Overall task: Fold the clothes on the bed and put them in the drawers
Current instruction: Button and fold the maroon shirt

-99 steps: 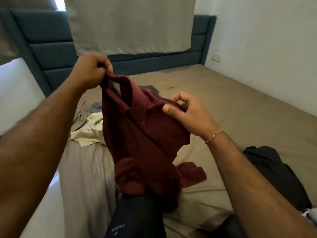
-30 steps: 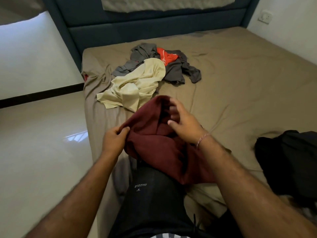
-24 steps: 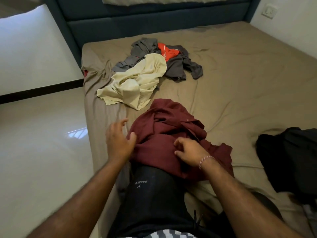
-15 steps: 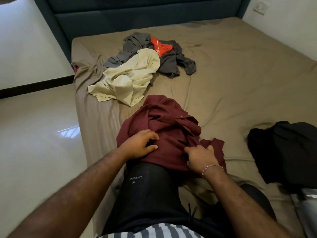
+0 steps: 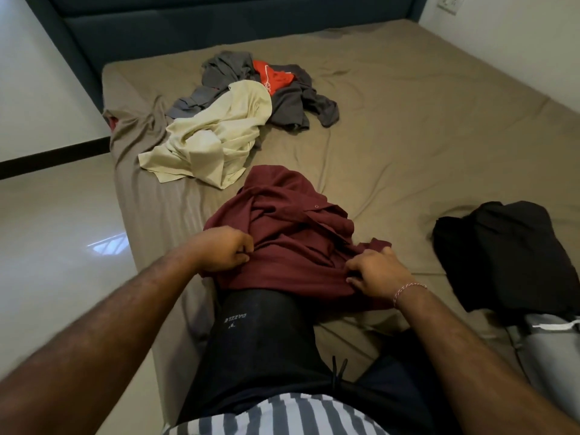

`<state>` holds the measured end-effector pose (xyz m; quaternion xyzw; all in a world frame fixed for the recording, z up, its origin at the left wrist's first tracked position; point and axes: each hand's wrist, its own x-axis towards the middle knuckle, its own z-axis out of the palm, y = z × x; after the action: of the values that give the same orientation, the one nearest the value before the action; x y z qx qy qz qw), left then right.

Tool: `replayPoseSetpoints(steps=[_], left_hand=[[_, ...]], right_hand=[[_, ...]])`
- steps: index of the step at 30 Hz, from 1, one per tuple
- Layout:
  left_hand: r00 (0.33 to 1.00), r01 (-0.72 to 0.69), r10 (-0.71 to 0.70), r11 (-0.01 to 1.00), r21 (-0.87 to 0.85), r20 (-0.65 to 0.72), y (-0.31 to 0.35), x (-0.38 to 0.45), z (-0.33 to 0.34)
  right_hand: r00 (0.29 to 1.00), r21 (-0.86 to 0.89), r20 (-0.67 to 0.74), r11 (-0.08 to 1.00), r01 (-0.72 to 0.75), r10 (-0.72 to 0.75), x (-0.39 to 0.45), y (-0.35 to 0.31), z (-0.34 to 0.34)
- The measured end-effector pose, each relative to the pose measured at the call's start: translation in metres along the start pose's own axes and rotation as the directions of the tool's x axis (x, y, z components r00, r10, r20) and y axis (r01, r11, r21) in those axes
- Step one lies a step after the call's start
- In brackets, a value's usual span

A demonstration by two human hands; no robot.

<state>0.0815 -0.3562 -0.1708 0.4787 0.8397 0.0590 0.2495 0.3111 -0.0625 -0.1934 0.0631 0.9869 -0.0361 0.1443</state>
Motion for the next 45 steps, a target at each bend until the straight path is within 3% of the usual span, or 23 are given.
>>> replayPoseSetpoints(steps=[2,5,9,11,14,16,18,19,20,21,23,27,30,31,32,35,36,38,40,42,45], left_hand=[[0.971,-0.050,0.023,0.993,-0.110,-0.237,0.008,-0.001,-0.022],[0.817,-0.201,-0.041,0.914,-0.352,-0.575,0.030,0.009,-0.079],[0.608,-0.487,-0.099,0.737,-0.468,-0.787,0.071,0.023,-0.180],[0.590,-0.538,-0.107,0.687,-0.489,-0.800,0.080,0.026,-0.233],[0.647,-0.434,-0.080,0.779,-0.452,-0.759,0.080,0.023,-0.304],[0.694,-0.364,0.016,0.870,-0.332,-0.720,0.082,0.013,-0.350],[0.739,-0.228,0.112,0.969,-0.091,-0.664,0.086,0.002,-0.388],[0.750,-0.078,0.130,0.991,0.109,-0.648,0.087,0.001,-0.400],[0.738,0.105,0.130,0.947,0.302,-0.662,0.088,-0.001,-0.415],[0.701,0.274,0.116,0.867,0.416,-0.704,0.088,-0.004,-0.427],[0.594,0.432,0.058,0.818,0.379,-0.802,0.086,-0.010,-0.441],[0.365,0.550,-0.091,0.824,0.136,-0.927,0.067,-0.020,-0.447],[0.226,0.483,-0.388,0.841,-0.243,-0.894,0.047,-0.020,-0.452],[0.230,0.378,-0.505,0.834,-0.402,-0.832,0.043,-0.019,-0.456],[0.277,0.254,-0.590,0.806,-0.535,-0.758,0.043,-0.018,-0.459],[0.545,-0.149,-0.629,0.578,-0.802,-0.555,0.056,-0.010,-0.463],[0.616,-0.215,-0.603,0.491,-0.844,-0.507,0.061,-0.005,-0.460],[0.703,-0.192,-0.562,0.441,-0.877,-0.437,0.066,0.008,-0.448],[0.737,-0.092,-0.563,0.465,-0.881,-0.374,0.064,0.023,-0.435],[0.740,0.022,-0.593,0.493,-0.870,-0.318,0.056,0.035,-0.423],[0.752,0.225,-0.633,0.508,-0.831,-0.183,0.040,0.059,-0.405]], right_hand=[[0.994,0.083,-0.090,0.995,-0.053,0.060,-0.001,0.009,-0.014],[0.924,0.372,-0.271,0.915,-0.159,0.271,0.005,0.027,-0.059],[0.852,0.503,-0.406,0.859,-0.093,0.330,0.010,0.046,-0.157],[0.853,0.487,-0.449,0.873,-0.017,0.267,0.010,0.060,-0.211],[0.845,0.419,-0.456,0.905,-0.072,0.279,0.009,0.082,-0.282],[0.823,0.395,-0.473,0.911,-0.121,0.315,0.012,0.093,-0.324],[0.777,0.383,-0.518,0.909,-0.164,0.358,0.011,0.096,-0.360],[0.752,0.353,-0.543,0.914,-0.199,0.374,0.010,0.096,-0.370],[0.719,0.304,-0.582,0.922,-0.241,0.380,0.009,0.094,-0.384],[0.684,0.246,-0.621,0.924,-0.293,0.382,0.007,0.091,-0.395],[0.607,0.176,-0.692,0.906,-0.384,0.391,0.003,0.084,-0.414],[0.487,0.101,-0.785,0.855,-0.508,0.382,0.000,0.074,-0.440],[0.400,-0.047,-0.878,0.785,-0.618,0.263,-0.008,0.078,-0.445],[0.378,-0.072,-0.896,0.763,-0.642,0.233,-0.010,0.081,-0.445],[0.360,-0.081,-0.906,0.743,-0.665,0.224,-0.011,0.086,-0.443],[0.348,0.022,-0.870,0.732,-0.681,0.351,-0.005,0.098,-0.429],[0.339,0.116,-0.834,0.739,-0.664,0.436,-0.001,0.102,-0.422],[0.362,0.356,-0.684,0.722,-0.593,0.634,0.007,0.109,-0.409],[0.472,0.633,-0.425,0.627,-0.454,0.772,0.016,0.115,-0.394],[0.566,0.841,-0.189,0.430,-0.329,0.802,0.027,0.124,-0.378],[0.636,0.955,0.049,0.151,-0.256,0.770,0.047,0.138,-0.352]])
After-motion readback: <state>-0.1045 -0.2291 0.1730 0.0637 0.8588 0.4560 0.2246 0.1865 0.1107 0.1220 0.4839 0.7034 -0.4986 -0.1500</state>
